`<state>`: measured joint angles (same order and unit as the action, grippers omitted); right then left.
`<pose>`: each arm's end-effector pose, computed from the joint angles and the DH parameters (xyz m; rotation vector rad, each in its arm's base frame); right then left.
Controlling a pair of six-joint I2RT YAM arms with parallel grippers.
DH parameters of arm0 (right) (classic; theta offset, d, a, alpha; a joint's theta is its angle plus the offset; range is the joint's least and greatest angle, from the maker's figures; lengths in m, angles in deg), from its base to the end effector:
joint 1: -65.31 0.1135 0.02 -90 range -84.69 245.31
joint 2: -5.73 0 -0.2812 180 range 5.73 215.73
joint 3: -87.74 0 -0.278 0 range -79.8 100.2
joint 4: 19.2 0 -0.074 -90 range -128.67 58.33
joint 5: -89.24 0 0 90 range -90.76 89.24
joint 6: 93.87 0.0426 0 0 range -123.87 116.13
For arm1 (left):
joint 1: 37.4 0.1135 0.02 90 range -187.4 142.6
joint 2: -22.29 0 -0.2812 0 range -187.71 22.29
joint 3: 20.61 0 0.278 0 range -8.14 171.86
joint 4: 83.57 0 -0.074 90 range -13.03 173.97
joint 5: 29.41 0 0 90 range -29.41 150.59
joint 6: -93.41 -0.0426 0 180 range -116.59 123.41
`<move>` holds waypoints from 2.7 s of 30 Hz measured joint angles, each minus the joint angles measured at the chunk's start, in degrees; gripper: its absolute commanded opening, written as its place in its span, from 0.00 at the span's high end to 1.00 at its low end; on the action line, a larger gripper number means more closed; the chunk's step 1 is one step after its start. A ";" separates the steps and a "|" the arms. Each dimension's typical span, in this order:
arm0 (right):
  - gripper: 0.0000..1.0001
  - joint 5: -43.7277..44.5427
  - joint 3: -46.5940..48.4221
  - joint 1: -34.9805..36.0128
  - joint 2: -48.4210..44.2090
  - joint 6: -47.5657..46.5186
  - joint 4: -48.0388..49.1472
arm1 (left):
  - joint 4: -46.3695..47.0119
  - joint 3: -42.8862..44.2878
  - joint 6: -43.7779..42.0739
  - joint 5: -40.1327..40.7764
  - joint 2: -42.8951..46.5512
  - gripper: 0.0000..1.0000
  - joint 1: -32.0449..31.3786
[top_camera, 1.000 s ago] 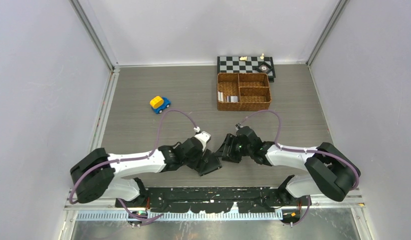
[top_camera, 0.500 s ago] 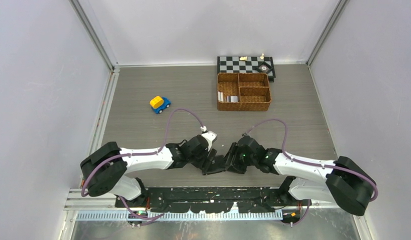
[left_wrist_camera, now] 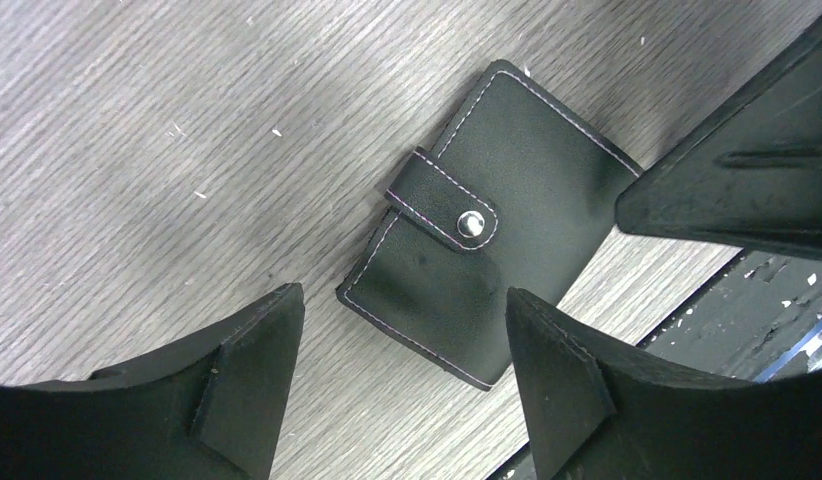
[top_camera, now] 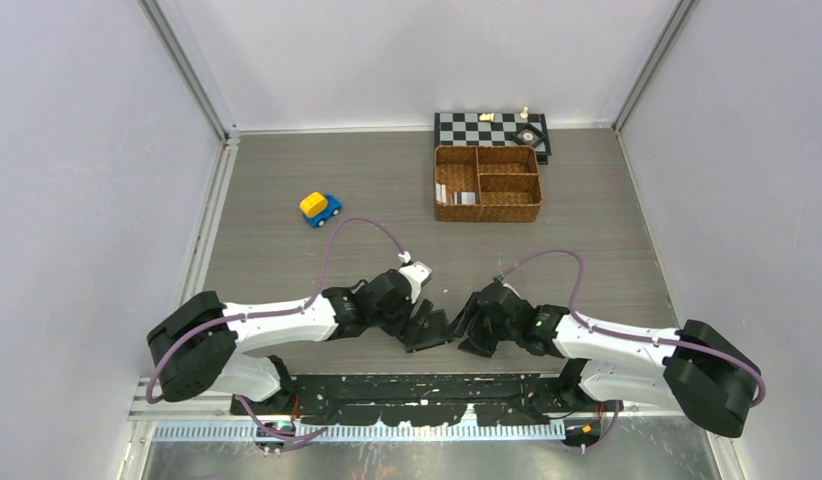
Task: Put the credit cards into the card holder
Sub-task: Open the card holder at the center of the board.
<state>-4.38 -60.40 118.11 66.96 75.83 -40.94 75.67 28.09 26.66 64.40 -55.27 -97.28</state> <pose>0.1188 0.1610 0.1330 0.6154 2.7063 0.9321 0.1421 -0.2394 0.1652 0.7616 2.3988 -0.5514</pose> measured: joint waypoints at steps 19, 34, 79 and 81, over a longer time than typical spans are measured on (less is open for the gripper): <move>0.56 5.09 0.28 -1.86 11.69 2.12 18.29 | 8.17 -3.98 0.46 -7.54 0.00 0.39 3.45; 0.45 1.79 11.13 -10.54 18.69 -14.34 16.70 | 2.78 -4.98 2.51 -8.50 11.43 0.40 3.34; 0.32 -6.67 0.94 -10.54 7.43 -14.08 19.06 | 8.44 -0.48 -11.41 0.79 -2.75 1.00 -0.22; 0.32 -7.02 0.63 -10.54 8.13 -14.01 20.02 | 8.41 -1.55 -10.05 1.73 -1.38 1.00 -0.22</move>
<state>-11.40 -59.77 107.57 75.09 61.82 -20.92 84.09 26.53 16.60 66.13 -56.64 -97.50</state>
